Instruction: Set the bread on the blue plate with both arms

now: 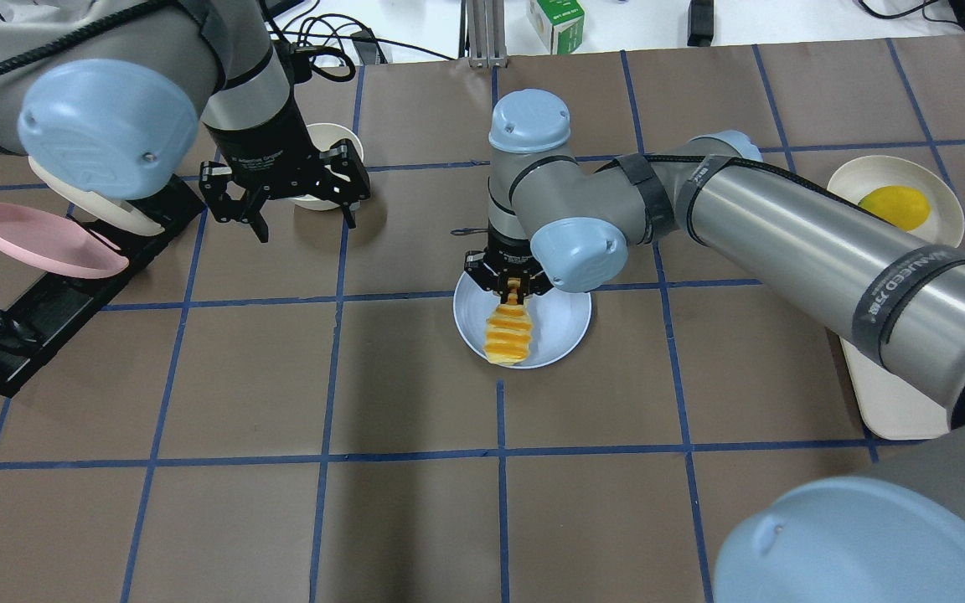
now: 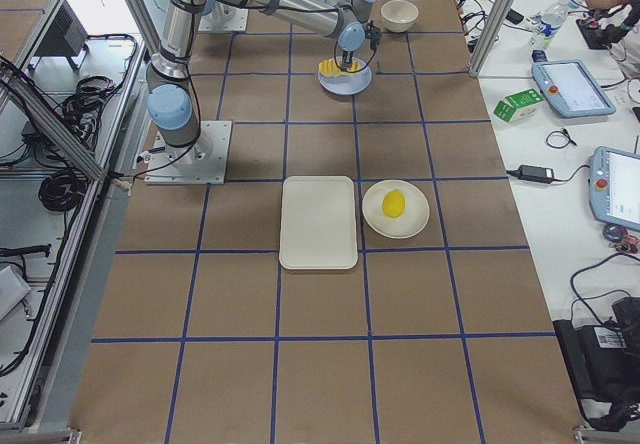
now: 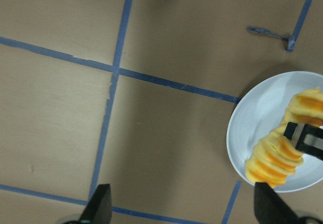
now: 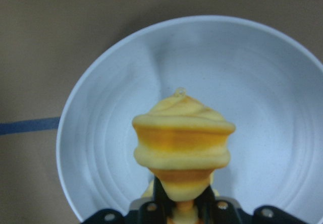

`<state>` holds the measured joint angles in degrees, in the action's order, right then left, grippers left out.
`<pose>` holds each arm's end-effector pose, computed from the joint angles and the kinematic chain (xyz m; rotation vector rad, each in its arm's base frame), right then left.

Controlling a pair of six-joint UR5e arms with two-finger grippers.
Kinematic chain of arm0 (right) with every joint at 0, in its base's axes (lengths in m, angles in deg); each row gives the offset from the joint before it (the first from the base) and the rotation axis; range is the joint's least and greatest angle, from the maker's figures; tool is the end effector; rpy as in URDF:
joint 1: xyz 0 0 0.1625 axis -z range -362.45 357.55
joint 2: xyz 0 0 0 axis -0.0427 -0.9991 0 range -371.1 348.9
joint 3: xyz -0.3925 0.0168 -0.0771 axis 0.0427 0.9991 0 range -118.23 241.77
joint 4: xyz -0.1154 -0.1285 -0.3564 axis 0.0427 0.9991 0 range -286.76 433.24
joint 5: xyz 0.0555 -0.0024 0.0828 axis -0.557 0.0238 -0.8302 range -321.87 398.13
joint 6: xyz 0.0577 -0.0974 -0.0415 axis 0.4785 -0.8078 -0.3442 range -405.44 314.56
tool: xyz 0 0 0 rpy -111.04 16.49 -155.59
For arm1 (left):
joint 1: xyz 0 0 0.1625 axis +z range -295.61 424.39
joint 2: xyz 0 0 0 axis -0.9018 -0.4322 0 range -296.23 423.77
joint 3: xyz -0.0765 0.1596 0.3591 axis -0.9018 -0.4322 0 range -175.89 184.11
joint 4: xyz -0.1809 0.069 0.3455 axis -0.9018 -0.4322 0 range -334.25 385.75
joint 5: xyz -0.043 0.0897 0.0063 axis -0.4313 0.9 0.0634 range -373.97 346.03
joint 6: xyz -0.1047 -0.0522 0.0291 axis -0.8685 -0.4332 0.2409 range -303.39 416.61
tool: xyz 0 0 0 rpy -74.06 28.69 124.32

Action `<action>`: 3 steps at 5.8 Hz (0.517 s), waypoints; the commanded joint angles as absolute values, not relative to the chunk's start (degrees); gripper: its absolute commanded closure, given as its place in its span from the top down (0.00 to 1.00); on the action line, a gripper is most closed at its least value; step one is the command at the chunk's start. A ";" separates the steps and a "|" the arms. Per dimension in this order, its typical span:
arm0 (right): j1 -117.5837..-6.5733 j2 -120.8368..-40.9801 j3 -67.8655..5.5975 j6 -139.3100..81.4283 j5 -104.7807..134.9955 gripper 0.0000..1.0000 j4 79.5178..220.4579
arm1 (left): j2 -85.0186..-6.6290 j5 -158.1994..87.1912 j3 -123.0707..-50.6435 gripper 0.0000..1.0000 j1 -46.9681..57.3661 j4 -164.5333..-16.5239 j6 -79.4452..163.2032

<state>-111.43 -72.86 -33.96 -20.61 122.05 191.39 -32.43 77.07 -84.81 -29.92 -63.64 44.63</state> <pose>0.3287 -0.5064 0.1773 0.1652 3.0699 0.2062 -0.1687 -0.4932 0.3992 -0.2068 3.1033 0.1174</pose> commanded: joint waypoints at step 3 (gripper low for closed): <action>-111.17 -75.17 -34.12 -21.27 124.27 1.00 191.81 | -27.99 74.38 -84.39 1.00 -28.86 -65.83 47.47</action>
<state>-111.30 -74.51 -34.22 -21.18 124.43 191.82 -28.42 75.93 -84.43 -28.68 -65.95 47.30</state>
